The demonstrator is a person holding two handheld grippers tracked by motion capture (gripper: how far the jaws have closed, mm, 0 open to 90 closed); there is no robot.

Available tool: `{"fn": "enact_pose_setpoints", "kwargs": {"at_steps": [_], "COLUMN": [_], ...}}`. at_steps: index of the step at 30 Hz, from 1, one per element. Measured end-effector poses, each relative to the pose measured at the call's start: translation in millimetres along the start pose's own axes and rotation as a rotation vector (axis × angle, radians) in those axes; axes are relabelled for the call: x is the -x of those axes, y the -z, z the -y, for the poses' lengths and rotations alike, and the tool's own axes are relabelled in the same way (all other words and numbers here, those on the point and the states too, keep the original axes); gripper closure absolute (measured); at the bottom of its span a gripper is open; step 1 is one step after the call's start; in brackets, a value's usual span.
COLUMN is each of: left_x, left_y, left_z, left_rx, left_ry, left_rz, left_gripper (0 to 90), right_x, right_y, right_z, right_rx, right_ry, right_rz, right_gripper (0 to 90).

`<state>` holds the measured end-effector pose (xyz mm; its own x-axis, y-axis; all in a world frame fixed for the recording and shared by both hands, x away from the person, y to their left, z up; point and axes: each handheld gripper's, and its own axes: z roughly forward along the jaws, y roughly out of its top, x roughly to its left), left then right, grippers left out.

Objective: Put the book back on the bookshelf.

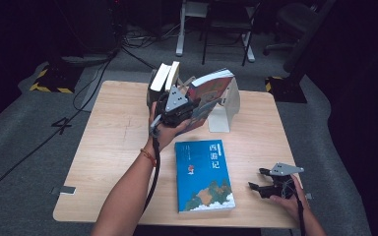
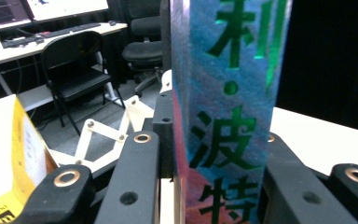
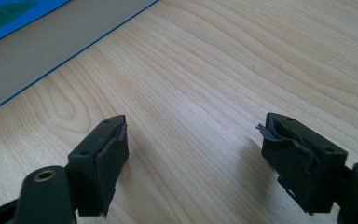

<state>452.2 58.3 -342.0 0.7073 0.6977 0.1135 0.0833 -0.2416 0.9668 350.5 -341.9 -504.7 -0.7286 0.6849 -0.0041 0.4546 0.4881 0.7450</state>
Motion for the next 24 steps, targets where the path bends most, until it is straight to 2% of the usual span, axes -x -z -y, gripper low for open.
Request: {"fn": "enact_pose_setpoints", "kwargs": {"at_steps": [9, 15, 24], "left_x": [-13.2, -22.1, -29.4], "left_y": [-12.9, -19.4, -30.8], "left_z": [8.0, 21.3, 36.6], "left_rx": [-0.003, -0.010, 0.002], "left_ry": [0.035, 0.074, 0.106], "left_rz": [-0.036, -0.067, -0.107], "left_gripper": [74.2, 74.2, 74.1], "right_x": [-0.3, -0.6, -0.7], "right_y": [0.5, 0.7, 0.8], "right_z": [0.4, 0.6, 0.8], "right_rx": [0.000, 0.000, -0.001], "right_ry": [0.003, 0.002, 0.011], "right_rz": [-0.006, -0.007, -0.009], "right_gripper": [23.0, 22.8, 22.6]}}
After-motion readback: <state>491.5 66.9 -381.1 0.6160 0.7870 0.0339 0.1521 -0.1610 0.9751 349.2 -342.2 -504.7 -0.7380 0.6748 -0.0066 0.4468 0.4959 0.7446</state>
